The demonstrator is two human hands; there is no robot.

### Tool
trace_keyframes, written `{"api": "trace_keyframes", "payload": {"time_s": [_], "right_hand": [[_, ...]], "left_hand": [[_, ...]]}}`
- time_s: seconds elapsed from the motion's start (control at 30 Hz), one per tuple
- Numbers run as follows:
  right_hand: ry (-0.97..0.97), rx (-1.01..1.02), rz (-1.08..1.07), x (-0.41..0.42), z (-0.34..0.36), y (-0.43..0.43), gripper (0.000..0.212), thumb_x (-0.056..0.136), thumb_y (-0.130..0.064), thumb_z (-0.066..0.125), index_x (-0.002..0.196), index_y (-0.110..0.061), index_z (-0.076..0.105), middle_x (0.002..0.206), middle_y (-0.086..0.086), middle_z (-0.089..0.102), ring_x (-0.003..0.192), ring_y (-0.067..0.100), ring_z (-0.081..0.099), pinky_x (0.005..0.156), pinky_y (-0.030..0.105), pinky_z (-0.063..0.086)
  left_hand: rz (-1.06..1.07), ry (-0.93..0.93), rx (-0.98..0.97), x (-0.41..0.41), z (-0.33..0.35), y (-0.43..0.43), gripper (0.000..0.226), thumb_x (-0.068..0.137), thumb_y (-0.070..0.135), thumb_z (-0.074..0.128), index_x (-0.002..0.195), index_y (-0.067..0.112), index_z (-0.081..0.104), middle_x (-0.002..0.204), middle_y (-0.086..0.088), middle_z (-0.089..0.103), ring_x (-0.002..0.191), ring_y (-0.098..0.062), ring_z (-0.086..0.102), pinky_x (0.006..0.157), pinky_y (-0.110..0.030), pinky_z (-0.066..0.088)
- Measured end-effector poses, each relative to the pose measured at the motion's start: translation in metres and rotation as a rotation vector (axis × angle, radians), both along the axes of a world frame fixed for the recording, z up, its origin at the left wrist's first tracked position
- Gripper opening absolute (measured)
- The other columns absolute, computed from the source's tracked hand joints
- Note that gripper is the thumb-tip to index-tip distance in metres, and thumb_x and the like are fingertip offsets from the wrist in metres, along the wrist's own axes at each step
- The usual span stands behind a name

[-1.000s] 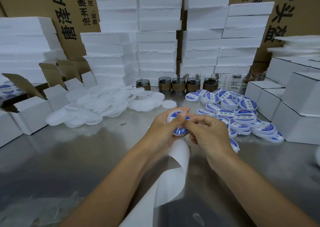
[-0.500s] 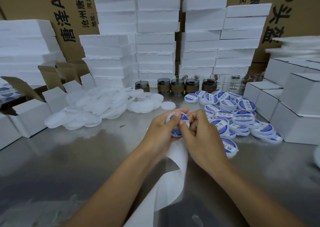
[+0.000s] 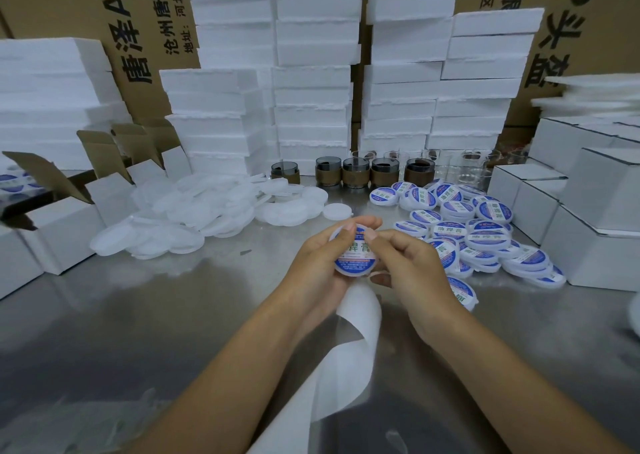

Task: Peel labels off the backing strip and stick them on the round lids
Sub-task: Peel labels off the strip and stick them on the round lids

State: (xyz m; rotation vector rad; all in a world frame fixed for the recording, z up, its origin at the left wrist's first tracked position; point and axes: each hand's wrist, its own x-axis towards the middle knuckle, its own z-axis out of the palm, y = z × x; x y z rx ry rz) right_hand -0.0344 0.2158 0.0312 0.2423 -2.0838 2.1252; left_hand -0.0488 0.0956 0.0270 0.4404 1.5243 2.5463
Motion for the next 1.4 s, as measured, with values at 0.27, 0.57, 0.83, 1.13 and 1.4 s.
{"api": "trace_keyframes", "payload": {"time_s": [0.27,0.57,0.83,1.13,1.4], "right_hand": [[0.099,0.07,-0.04,-0.0025,-0.0048,0.0007,0.015,0.09,-0.022,0.057,0.081,-0.03,0.067,0.069,-0.017,0.071,0.066,-0.004,0.064,0.059,0.009,0.047],[0.096,0.061,0.011,-0.0011,-0.0054,-0.0024,0.007,0.088,-0.014,0.06,0.087,-0.012,0.067,0.072,0.003,0.07,0.054,0.005,0.062,0.057,0.013,0.049],[0.099,-0.055,-0.122,-0.0056,-0.0074,0.0002,0.006,0.09,-0.021,0.058,0.089,-0.016,0.062,0.066,-0.008,0.071,0.063,0.008,0.068,0.063,0.023,0.055],[0.106,-0.081,-0.187,-0.0055,-0.0074,0.0026,0.008,0.089,-0.018,0.059,0.082,-0.017,0.063,0.065,-0.004,0.071,0.056,0.007,0.065,0.055,0.018,0.053],[0.145,0.002,-0.189,-0.0063,-0.0083,0.0029,0.016,0.089,-0.015,0.059,0.086,-0.03,0.061,0.068,-0.006,0.069,0.051,0.002,0.06,0.057,0.015,0.05]], "left_hand": [[0.273,0.042,-0.24,-0.0026,-0.0067,-0.0024,0.012,0.086,0.017,0.064,0.085,0.021,0.076,0.092,-0.01,0.074,0.088,-0.024,0.07,0.085,-0.038,0.054],[0.274,-0.022,-0.154,-0.0013,-0.0028,-0.0025,0.017,0.078,0.024,0.069,0.091,0.014,0.073,0.09,-0.015,0.072,0.079,-0.028,0.067,0.066,-0.038,0.057],[0.265,0.045,-0.289,-0.0014,-0.0055,-0.0027,0.009,0.086,0.021,0.064,0.093,0.02,0.069,0.082,-0.003,0.075,0.072,-0.013,0.067,0.058,-0.017,0.05],[0.238,0.136,-0.326,0.0006,-0.0057,0.001,0.03,0.078,0.002,0.071,0.105,0.015,0.064,0.087,0.002,0.073,0.077,-0.011,0.069,0.063,-0.016,0.051],[0.282,0.118,-0.318,0.0011,-0.0015,-0.001,0.011,0.09,0.013,0.059,0.097,0.018,0.065,0.077,0.001,0.073,0.062,-0.007,0.065,0.06,-0.017,0.053]]}}
